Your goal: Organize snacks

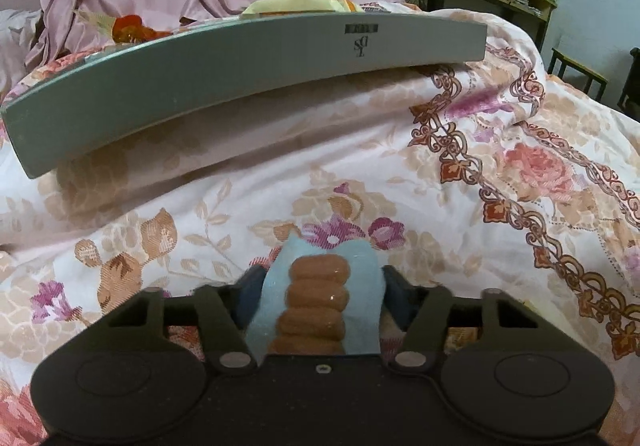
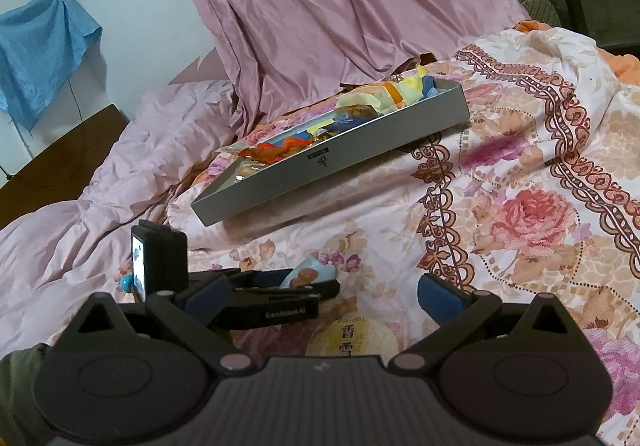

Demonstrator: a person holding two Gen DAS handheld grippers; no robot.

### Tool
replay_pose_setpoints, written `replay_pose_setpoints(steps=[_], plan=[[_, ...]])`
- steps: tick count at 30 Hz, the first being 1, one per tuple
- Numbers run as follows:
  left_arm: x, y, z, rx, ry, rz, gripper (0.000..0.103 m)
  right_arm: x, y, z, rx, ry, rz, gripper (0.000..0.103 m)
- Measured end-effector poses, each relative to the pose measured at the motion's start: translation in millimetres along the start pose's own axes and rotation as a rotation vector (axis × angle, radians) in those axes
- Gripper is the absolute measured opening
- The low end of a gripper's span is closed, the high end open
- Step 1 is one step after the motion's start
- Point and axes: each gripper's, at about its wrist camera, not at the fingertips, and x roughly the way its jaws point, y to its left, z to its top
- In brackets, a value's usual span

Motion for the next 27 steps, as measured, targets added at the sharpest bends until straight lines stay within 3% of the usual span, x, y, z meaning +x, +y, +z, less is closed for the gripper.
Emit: replay_pose_setpoints(steps=[8,12,17,21,25,27], plan=[[-8.8,-2.4,1.7,0.011,-0.016,0.014,0.045,7.5,1.4,-3.4,-0.017,0.026,0.000,0.103],[-15.6,-0.6,-1.0,-0.005,-0.001,0.027,0.044,9.5,3.5,-5.9,-0.031,0.039,-0.004,0.103],[-15.1,-1.3,-11.2,0.003,0.028,0.059,0.055,12.6,3.7,-8.5,-0.042,0.060,-0.009,0.103],[-15.4,3.1,-11.9,-0.030,0.033,0.053,0.056,14.9,5.3,-10.9,-0.062,0.074,-0.016,0.103],[-22.5,3.5,-7.4,-0.021,0.032,0.049,0.044,17.9,7.6,-13.3,-0.082,0.093,-0.009,0.103],[-32.7,2.3,-5.0,-0.008,0.012,0.079,0.044,21.8,10.4,-15.7,-0.107,0.113,-0.009,0.103]])
